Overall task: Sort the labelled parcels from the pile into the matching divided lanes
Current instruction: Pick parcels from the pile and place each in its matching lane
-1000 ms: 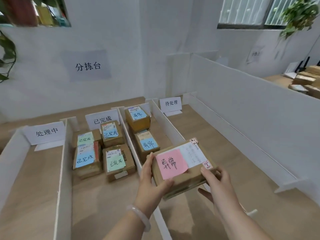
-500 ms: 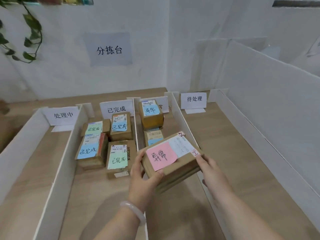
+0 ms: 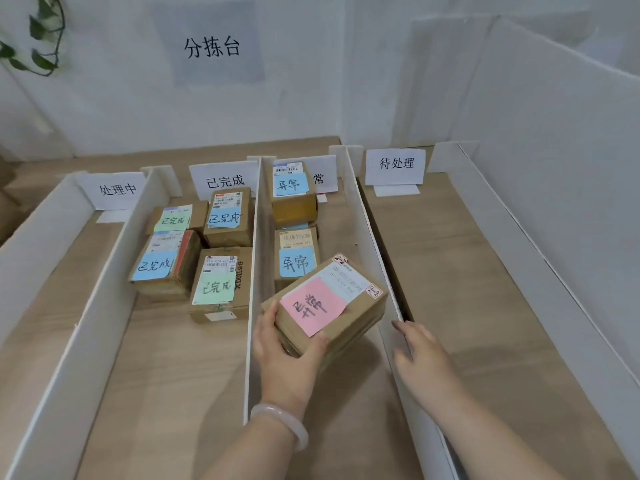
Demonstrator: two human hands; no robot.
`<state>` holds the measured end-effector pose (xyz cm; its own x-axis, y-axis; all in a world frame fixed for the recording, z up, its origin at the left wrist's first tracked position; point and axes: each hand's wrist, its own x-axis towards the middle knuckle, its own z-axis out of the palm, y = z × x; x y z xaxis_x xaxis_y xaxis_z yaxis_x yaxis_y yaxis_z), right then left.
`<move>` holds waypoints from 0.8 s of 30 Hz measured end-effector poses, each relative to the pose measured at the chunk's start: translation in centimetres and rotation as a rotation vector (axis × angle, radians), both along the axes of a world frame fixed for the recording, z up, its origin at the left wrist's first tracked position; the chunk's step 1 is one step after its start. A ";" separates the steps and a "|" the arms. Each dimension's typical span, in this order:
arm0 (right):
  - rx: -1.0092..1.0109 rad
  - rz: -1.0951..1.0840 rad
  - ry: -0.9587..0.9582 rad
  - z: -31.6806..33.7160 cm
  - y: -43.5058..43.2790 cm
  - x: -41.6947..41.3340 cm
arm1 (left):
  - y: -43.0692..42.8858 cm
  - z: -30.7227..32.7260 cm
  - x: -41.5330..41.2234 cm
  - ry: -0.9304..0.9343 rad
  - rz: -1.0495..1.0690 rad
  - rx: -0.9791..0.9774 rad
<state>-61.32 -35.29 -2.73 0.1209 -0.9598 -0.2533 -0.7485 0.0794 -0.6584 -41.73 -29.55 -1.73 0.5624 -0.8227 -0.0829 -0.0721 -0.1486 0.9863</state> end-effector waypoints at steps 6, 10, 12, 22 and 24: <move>0.087 0.102 0.032 -0.4 1.2 -1.5 | 0.9 -1.8 -2.6 -0.019 0.035 0.119; 0.099 0.118 0.034 -0.2 1.4 -2.0 | 0.4 -2.6 -4.1 -0.006 0.059 0.215; 0.094 0.135 0.046 -0.2 1.4 -2.2 | 0.4 -3.5 -4.5 0.004 0.019 0.281; 0.074 0.170 0.048 -0.7 0.9 -2.8 | 1.2 -4.7 -0.9 -0.702 -0.409 0.502; 0.063 0.180 0.044 -0.8 0.9 -2.8 | 1.0 -4.9 -0.2 -0.873 -0.547 0.453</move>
<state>-64.12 -34.41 -3.53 0.2766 -0.9057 -0.3212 -0.7823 -0.0181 -0.6227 -41.95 -28.53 -6.66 0.1466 -0.9705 -0.1915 -0.8767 -0.2171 0.4293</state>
